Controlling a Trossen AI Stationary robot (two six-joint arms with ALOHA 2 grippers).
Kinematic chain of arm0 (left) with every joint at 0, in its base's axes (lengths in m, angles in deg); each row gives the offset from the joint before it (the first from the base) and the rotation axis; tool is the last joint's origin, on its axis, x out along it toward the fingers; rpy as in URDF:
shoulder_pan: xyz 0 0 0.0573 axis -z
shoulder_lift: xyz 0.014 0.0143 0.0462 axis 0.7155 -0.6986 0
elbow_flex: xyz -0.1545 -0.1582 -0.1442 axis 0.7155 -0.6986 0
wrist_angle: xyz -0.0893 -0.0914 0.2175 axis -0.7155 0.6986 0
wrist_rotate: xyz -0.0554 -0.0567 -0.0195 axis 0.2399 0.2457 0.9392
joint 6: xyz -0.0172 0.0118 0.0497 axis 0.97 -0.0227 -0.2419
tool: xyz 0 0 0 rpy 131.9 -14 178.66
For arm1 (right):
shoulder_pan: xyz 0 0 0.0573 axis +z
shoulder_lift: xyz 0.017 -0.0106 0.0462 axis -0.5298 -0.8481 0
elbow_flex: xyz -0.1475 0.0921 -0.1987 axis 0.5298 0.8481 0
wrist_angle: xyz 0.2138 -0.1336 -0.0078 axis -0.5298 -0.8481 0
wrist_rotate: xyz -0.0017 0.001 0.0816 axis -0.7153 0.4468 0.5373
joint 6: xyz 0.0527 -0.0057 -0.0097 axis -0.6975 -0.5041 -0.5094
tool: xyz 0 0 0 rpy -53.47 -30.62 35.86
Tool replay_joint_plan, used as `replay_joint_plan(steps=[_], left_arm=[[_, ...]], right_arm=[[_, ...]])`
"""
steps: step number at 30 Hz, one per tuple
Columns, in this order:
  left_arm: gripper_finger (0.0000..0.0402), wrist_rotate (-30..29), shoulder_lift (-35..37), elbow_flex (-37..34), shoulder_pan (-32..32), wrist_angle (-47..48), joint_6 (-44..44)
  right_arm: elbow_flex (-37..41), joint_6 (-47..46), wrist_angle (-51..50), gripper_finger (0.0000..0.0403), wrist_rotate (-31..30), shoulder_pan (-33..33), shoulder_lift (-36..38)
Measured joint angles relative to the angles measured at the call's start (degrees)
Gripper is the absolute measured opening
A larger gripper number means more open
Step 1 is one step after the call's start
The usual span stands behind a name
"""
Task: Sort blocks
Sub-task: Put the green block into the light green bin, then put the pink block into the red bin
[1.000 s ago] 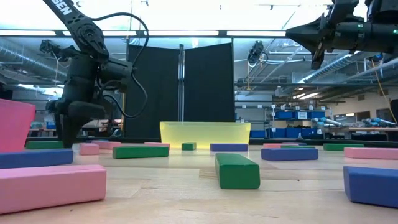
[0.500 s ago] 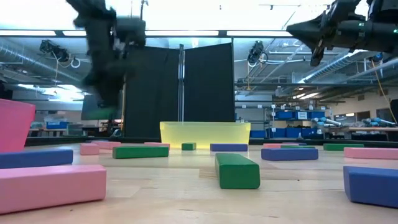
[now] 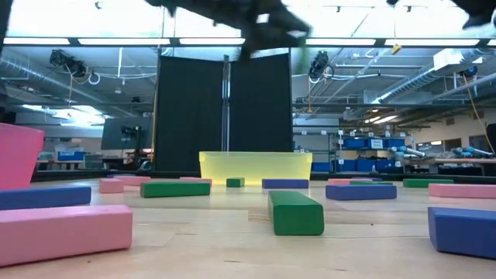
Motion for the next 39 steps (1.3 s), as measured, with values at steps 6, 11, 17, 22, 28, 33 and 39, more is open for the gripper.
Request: replay_joint_plan(steps=[6, 11, 17, 22, 28, 33, 39], left_arm=[[0.01, 7.0, -18.8, 10.6, 4.2, -19.5, 0.4], [0.01, 11.6, -33.3, 27.3, 5.7, -20.2, 0.5], [0.01, 17.3, -47.5, 46.8, 6.4, -18.8, 4.1], [0.01, 20.8, -57.9, 61.6, 7.0, -13.4, 8.4], [0.0101, 21.3, -62.1, 64.8, 7.5, -8.9, 11.8], [0.022, 21.8, -61.6, 64.8, 7.3, -9.8, 10.8], [0.0285, 18.9, -58.9, 64.9, 7.4, -10.0, 7.0]], right_arm=[[-8.6, 2.0, -8.6, 0.0029, 3.7, 0.0, 0.0], [-12.3, 3.0, -14.1, 0.0029, 3.8, 0.0, 0.0], [-12.6, 0.5, -14.3, 0.0029, 3.8, 0.0, 0.2], [-12.6, -1.8, -14.3, 0.0029, 4.2, 0.0, 0.2], [-12.6, -1.5, -16.0, 0.0029, 4.5, -0.1, 0.2], [-12.7, 0.9, -20.1, 0.0035, 4.5, -0.1, 0.2], [-12.7, 2.9, -22.8, 0.0069, 4.5, -0.1, 0.3]])
